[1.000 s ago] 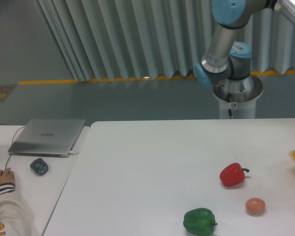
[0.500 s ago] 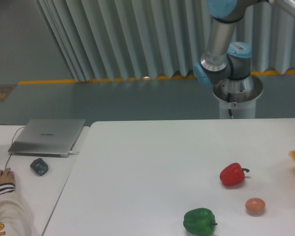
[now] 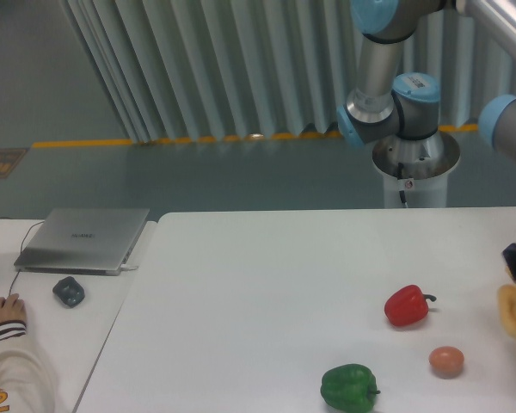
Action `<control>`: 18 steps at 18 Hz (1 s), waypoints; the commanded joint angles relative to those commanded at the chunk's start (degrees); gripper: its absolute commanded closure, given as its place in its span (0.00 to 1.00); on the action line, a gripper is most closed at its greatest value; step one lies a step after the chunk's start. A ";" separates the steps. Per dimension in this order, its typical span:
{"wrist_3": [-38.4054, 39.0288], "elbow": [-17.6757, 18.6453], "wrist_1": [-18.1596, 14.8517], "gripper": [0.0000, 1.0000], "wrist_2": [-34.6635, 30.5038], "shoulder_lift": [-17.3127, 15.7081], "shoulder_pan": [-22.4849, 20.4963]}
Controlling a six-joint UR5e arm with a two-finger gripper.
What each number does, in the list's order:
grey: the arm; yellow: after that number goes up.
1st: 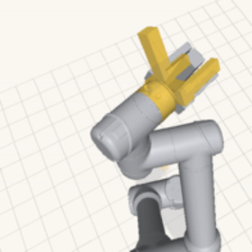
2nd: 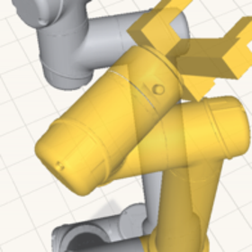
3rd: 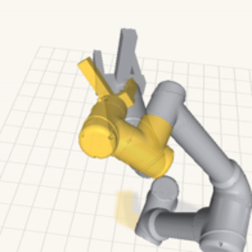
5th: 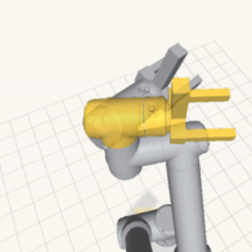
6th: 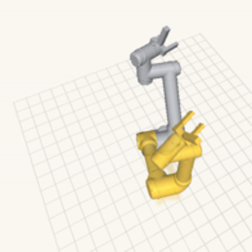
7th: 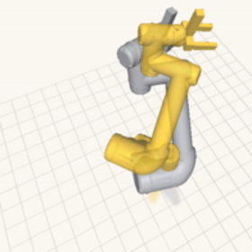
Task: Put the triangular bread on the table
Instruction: 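Carry the triangular bread out and lower it onto the table, then open the gripper to release the bread beside the red pepper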
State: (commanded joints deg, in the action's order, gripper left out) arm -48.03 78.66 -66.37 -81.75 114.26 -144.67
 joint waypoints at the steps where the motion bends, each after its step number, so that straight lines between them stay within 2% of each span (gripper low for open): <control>1: 3.35 0.26 1.67 0.74 0.97 0.09 0.79; 4: 5.74 0.18 2.21 0.74 1.15 0.70 1.58; 6: 11.78 0.27 5.53 0.74 1.42 1.40 2.46; 8: 12.78 0.70 7.04 0.74 1.33 1.93 3.69; 15: 15.86 1.32 7.48 0.73 1.24 2.90 7.47; 18: 16.65 1.32 7.57 0.69 1.16 3.34 7.83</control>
State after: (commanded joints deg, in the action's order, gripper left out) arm -31.38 79.98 -58.80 -80.60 117.60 -136.85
